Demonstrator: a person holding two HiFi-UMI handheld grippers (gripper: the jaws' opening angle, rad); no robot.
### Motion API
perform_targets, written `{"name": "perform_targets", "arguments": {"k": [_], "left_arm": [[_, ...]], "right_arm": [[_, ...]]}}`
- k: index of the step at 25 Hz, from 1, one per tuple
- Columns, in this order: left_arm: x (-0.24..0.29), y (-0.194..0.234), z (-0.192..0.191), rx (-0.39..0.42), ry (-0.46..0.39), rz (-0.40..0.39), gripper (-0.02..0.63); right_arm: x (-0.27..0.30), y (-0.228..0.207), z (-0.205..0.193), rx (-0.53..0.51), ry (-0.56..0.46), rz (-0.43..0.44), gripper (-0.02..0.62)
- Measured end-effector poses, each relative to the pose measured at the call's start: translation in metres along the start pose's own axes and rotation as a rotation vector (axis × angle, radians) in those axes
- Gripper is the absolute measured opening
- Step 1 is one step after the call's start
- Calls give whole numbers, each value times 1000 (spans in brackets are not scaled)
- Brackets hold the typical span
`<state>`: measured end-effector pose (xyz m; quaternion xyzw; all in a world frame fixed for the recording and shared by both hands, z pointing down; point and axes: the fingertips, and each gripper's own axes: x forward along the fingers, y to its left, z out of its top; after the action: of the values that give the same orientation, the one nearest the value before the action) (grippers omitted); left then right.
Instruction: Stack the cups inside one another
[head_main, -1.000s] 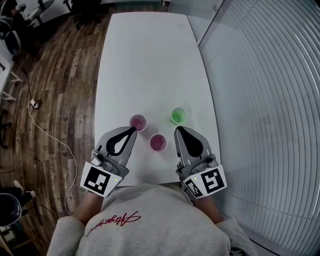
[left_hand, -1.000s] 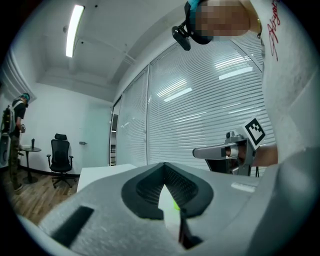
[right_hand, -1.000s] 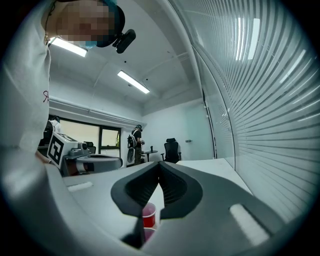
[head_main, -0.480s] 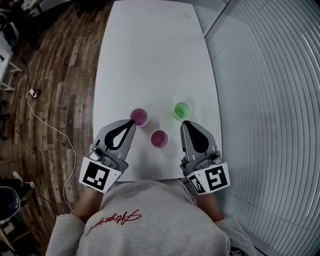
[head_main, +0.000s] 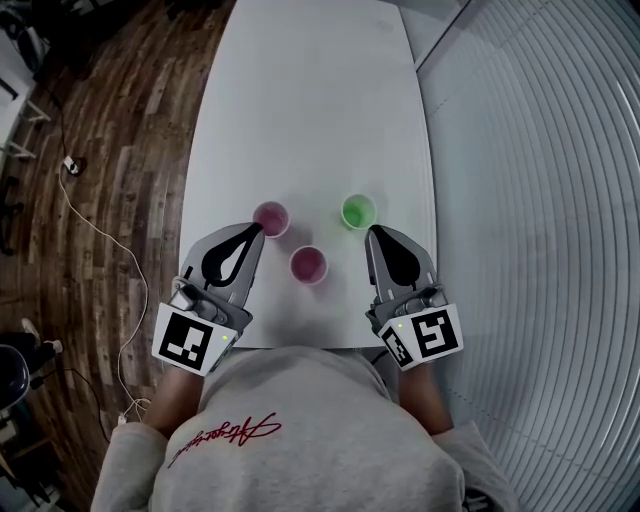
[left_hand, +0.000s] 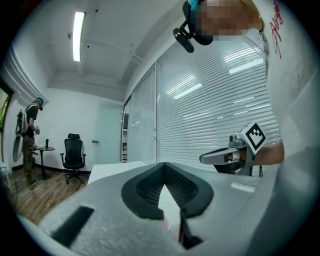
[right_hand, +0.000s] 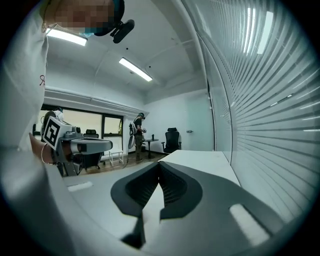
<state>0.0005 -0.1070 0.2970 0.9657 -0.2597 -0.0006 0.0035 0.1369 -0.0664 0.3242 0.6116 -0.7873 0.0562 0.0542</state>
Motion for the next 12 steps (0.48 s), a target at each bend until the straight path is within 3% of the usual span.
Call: {"name": "perform_targets", "arguments": {"k": [12], "left_arm": [[-1, -6, -5, -2, 29, 55, -6]], "right_arm": [[14, -12, -44, -12, 108, 61, 2]]}}
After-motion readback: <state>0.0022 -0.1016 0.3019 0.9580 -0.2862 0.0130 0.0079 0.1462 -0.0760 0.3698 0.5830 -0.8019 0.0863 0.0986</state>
